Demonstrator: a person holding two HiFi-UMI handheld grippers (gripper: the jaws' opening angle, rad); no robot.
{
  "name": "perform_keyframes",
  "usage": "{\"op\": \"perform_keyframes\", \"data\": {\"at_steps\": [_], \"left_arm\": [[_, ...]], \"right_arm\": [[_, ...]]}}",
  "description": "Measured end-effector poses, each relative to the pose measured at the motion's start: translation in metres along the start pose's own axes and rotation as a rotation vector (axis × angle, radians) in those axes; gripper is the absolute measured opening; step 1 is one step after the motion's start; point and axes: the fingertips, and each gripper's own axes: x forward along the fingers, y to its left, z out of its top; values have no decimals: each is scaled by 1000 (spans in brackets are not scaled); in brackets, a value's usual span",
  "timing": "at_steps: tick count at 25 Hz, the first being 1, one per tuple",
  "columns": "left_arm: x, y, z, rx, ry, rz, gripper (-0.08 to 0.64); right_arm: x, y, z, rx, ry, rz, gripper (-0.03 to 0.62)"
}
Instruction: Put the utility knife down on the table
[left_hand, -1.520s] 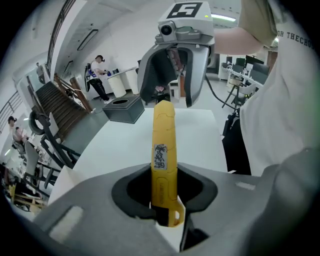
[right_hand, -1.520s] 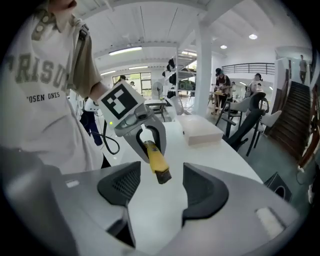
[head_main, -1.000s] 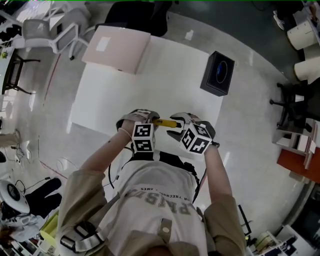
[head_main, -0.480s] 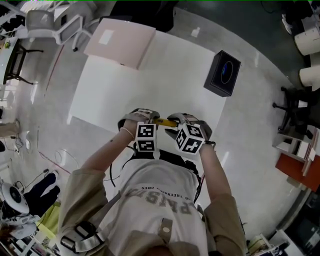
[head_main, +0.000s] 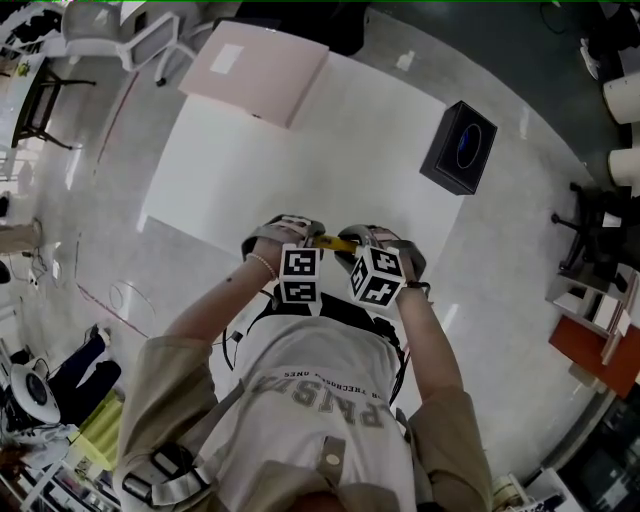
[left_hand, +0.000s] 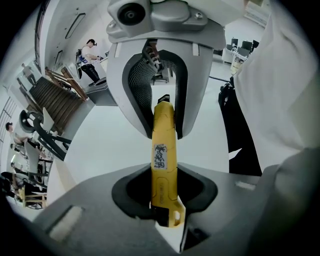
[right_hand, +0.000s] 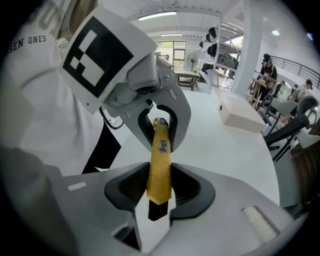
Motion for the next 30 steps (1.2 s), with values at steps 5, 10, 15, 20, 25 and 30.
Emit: {"op": "perform_keyframes", "data": {"at_steps": [5, 10, 15, 20, 25, 30], "left_arm": [[1, -3, -4, -26, -14, -18, 107], [-1, -5, -5, -38, -41, -25, 109], [-2, -5, -3, -58, -84, -28, 110], [-1, -5, -4, -94, -124, -50, 139], [-2, -5, -6, -168, -167, -107, 211], [-5, -4, -14, -254, -209, -148, 269]], "right_arm": [[4, 1, 3, 5, 10, -2, 133], [4, 2, 6, 10, -6, -12, 133], [1, 2, 6, 0, -29, -16, 132], [1, 5, 7, -11, -41, -8, 132], [4, 6, 4, -11, -44, -10, 132], [4, -1, -5, 10, -47, -33, 132]]}}
